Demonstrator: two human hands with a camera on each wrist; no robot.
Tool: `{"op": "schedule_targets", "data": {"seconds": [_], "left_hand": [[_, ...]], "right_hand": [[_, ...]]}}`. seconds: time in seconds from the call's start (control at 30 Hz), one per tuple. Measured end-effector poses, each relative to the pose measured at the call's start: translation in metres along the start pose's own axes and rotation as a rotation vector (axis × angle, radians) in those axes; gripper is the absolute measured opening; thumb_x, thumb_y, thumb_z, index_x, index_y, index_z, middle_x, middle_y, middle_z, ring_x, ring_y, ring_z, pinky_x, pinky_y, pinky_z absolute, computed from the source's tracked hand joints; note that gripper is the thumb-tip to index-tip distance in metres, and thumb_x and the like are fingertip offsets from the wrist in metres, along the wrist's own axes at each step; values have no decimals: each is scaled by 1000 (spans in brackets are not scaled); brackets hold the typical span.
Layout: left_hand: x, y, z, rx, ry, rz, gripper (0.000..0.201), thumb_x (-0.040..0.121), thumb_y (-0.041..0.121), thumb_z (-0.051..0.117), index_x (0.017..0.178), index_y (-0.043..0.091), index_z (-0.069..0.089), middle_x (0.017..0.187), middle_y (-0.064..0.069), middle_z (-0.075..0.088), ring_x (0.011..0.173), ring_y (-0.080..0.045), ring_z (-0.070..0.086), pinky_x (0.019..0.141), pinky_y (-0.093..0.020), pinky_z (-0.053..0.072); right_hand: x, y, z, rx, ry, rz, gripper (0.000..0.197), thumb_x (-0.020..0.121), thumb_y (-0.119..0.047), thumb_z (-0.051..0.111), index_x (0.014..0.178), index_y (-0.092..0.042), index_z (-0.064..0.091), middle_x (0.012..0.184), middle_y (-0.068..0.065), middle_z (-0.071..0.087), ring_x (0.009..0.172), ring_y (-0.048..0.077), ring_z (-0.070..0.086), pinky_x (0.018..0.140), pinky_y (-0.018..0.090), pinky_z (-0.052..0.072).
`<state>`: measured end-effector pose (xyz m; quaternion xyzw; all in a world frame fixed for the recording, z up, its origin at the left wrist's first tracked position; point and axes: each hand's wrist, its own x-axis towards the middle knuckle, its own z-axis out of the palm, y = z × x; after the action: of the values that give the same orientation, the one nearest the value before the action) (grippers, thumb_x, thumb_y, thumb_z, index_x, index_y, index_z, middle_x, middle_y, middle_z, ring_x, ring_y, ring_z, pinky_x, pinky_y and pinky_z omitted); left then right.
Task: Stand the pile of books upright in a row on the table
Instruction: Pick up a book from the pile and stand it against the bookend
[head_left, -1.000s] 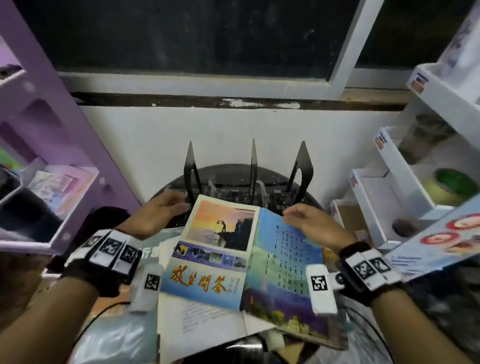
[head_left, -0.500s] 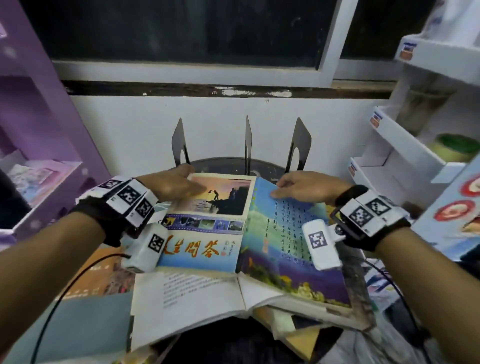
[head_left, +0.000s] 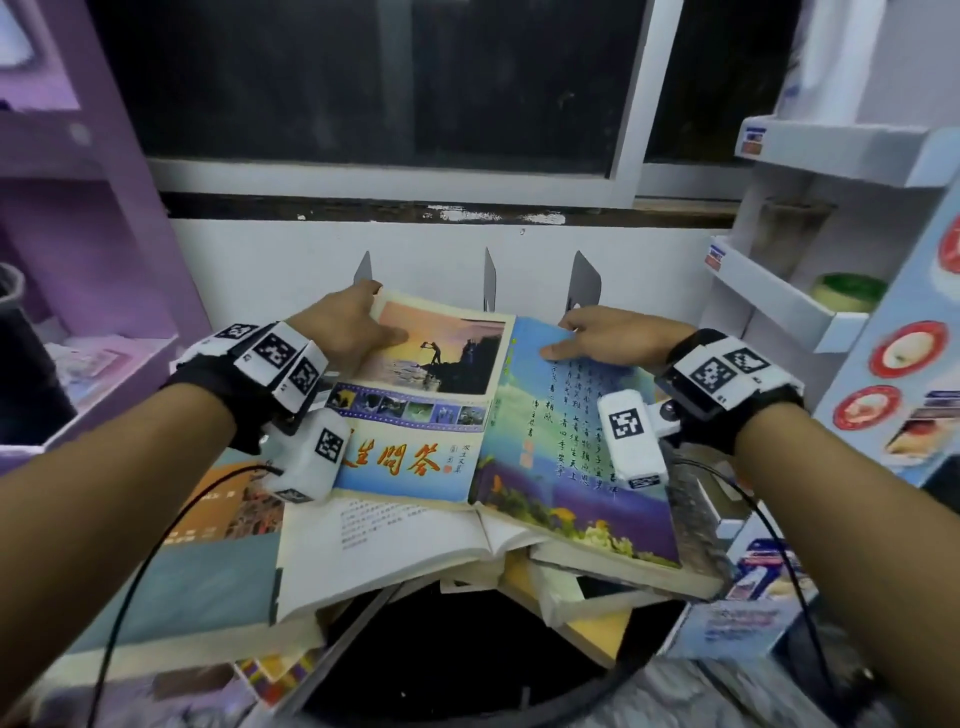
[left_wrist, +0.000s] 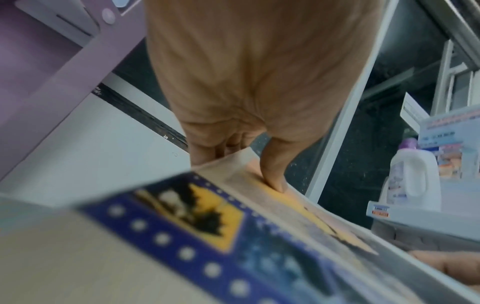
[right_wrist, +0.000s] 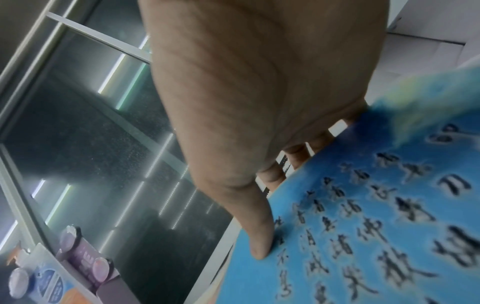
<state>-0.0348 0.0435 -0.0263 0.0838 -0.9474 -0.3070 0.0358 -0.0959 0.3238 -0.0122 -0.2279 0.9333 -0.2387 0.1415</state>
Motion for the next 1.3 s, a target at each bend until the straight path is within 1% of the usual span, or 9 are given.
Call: {"op": "schedule_targets", "data": {"seconds": [0.13,0.3,0.53,0.73,0.87,1.03,1.1,1.2,1.3], "left_hand": [[-14,11,-5,-307,113,-11,45,91,23,64,131,13,45,122,-8,62,108,-29,61,98,-49,48],[-28,20,-8,-616,209,1,33,92,14,62,121,12,47,114,-10,65,96,-26,65,88,-45,54],[-44,31,-21,-841,277,104,25,91,9,62,112,15,49,111,-11,67,99,-30,67,87,-50,55],[-56,40,-32,-1016,362,291,26,91,1,59,111,14,48,104,-5,70,90,-19,71,74,-36,57],[-64,35,-39,-1070,416,402,25,90,-2,58,100,18,48,98,-3,70,87,-17,71,71,-32,58],[-73,25,-39,-1117,425,451,27,89,-6,56,104,15,47,90,3,74,85,-15,72,70,-28,57],[-77,21,-36,-1093,411,450,28,90,-6,55,110,12,47,98,-1,72,89,-17,71,72,-29,57],[-82,19,-32,-1072,395,446,28,91,-4,55,108,16,47,105,-4,69,95,-19,70,77,-32,56],[-87,23,-28,-1075,388,461,28,91,-3,56,106,18,48,105,-4,69,95,-19,69,78,-33,56]], "right_hand": [[-11,-7,-6,87,136,-34,50,88,-51,63,108,-6,57,109,12,66,99,29,65,95,49,50],[-24,-16,-10,145,276,-99,44,85,-58,62,92,-14,54,104,11,68,93,26,67,81,38,51],[-42,-37,-16,217,453,-211,50,76,-71,61,81,-22,49,88,1,71,79,22,70,74,40,50],[-49,-62,-23,175,606,-334,56,74,-76,57,80,-22,45,85,-3,67,85,19,66,89,53,48],[-50,-80,-20,47,732,-346,52,78,-76,51,76,-27,37,83,-11,48,98,19,45,90,41,30],[-48,-96,-2,-16,783,-379,60,76,-79,44,108,-28,46,132,-5,46,143,23,19,114,57,4],[-51,-99,5,-20,770,-348,68,81,-72,51,133,-29,42,158,-1,24,150,24,-2,115,60,-2],[-56,-104,15,16,747,-268,95,77,-77,52,152,-29,18,164,2,-9,148,29,-18,111,67,-3],[-63,-109,23,147,699,-210,112,72,-77,58,155,-26,1,162,6,-19,147,36,-17,111,69,5]]}}
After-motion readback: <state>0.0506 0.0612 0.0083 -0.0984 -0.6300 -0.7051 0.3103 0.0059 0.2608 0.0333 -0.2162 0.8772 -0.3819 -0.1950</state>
